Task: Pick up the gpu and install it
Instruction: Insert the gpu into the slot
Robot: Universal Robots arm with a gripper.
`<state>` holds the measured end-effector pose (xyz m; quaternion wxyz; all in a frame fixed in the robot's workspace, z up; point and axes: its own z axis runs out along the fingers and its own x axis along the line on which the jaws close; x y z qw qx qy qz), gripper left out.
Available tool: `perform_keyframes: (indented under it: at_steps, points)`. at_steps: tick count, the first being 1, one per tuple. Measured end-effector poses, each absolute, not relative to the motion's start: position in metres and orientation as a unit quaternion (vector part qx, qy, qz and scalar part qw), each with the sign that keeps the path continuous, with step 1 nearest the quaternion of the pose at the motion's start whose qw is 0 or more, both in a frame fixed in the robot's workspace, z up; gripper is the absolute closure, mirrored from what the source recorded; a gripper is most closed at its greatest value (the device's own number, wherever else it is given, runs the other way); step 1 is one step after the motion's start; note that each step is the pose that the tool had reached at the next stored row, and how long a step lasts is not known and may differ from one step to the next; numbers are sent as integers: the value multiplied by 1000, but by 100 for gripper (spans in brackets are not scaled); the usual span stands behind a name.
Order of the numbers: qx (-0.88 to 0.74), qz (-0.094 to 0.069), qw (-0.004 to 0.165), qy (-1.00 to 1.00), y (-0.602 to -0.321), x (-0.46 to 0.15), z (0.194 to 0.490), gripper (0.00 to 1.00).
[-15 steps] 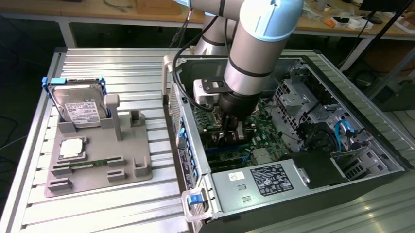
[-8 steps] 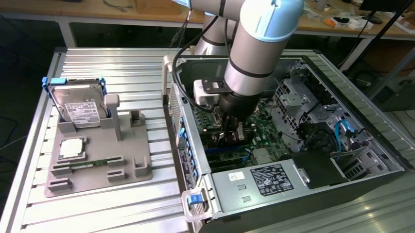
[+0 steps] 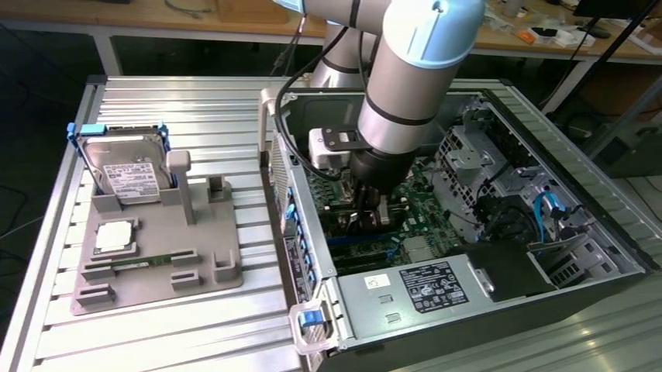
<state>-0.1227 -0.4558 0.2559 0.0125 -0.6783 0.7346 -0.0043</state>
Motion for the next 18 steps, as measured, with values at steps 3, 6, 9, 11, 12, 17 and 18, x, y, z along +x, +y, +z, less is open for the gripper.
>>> perform_keyframes:
  at_steps: [3,6,9,11,12,17,18]
  points:
    - [-678,-4,12,735,-456,-123,255,70]
    - [-678,-4,12,735,-456,-123,254,70]
    - [-678,-4,12,735,-456,-123,252,70]
    - [-678,-4,12,735,-456,-123,252,70]
    - [-678,-4,12,735,-456,-123,251,70]
    - [-678,-4,12,735,-456,-123,250,70]
    - [-678,-4,12,735,-456,-123,250,70]
